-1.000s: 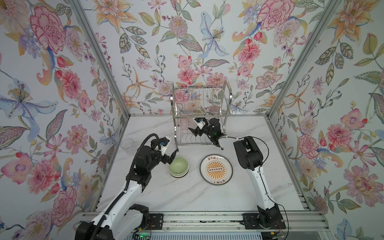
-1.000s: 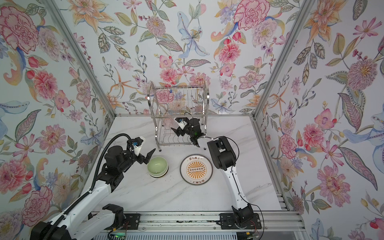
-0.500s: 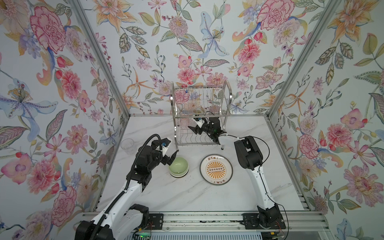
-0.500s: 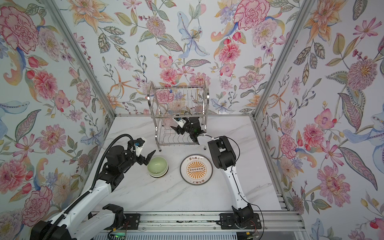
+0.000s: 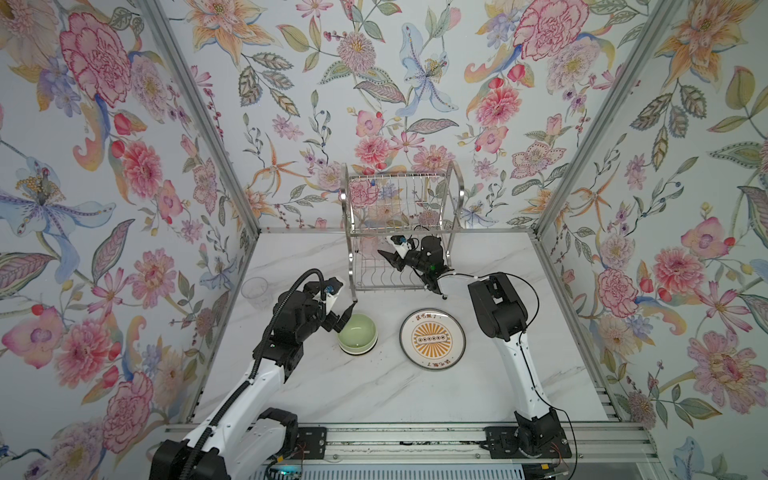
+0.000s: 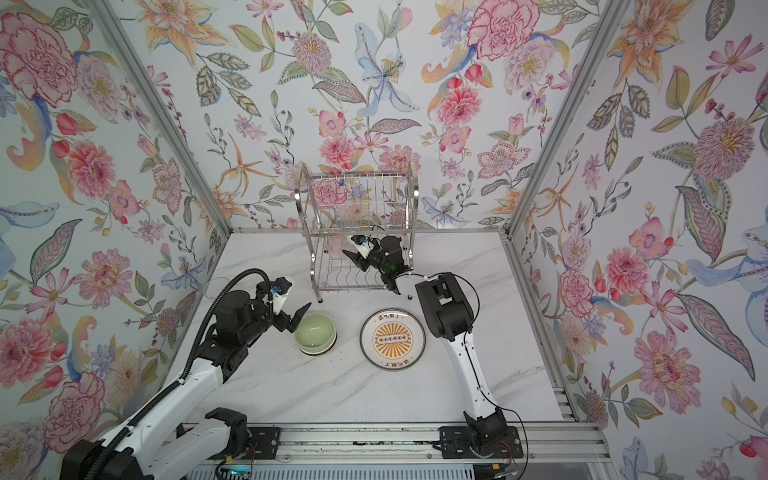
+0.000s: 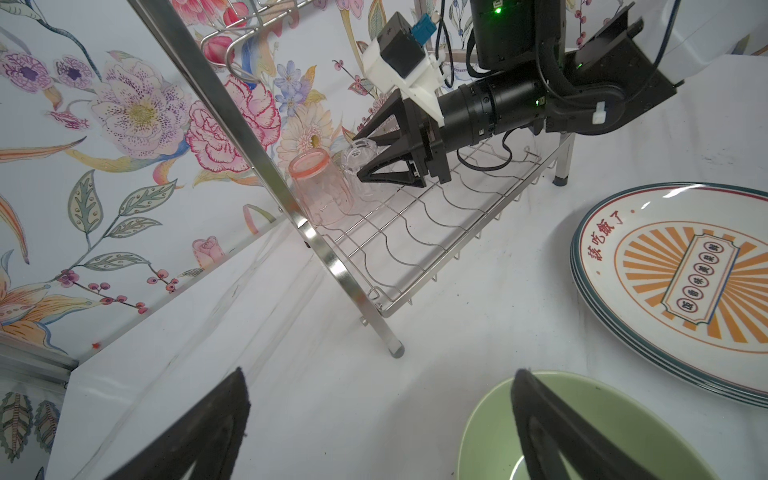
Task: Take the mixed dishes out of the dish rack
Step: 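Close the right gripper on the small clear glass in the rack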
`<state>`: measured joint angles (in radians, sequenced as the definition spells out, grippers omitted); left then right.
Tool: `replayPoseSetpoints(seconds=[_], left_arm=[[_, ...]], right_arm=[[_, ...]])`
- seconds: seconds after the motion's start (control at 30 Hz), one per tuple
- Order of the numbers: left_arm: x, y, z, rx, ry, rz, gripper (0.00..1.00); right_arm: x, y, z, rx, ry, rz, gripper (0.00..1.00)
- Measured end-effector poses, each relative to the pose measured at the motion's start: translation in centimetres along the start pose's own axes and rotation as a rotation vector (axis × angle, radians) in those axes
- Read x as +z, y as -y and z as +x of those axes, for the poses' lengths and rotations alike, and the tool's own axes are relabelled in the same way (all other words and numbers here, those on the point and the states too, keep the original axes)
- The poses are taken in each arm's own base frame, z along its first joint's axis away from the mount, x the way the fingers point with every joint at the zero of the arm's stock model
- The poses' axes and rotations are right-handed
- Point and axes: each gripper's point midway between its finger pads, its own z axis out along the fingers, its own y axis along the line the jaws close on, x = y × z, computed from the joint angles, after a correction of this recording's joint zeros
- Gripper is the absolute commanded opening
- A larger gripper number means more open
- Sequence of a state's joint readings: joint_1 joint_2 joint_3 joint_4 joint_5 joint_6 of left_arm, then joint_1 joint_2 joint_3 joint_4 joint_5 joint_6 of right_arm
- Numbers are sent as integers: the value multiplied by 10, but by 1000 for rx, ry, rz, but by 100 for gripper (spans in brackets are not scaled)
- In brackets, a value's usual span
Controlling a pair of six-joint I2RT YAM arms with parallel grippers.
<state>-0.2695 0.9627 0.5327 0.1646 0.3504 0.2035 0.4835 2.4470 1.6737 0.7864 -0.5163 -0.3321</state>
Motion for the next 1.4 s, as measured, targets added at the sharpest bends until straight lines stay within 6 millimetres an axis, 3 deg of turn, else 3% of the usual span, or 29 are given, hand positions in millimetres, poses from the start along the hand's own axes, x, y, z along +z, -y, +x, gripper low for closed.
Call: replayPoseSetpoints(seconds=[0.27,0.63,0.93,1.17,1.4], left_arm=[[-2,1,2,16,-8,2,99],[-2,1,8,11,-33,2,99],[-2,0,5,20,-35,-1,99],[4,-2,3,34,-43,3,99],[4,-2,4,33,-47,5,99]], right_arm=[[-9,-3,-2,3,1,4,40],[-14,-7,-2,12,-9,-3,48],[-13,-4,3,12,-40,-11,63],[-11,0,6,0,-58,-22,82],[3,3,12,-43,-71,-47,82]])
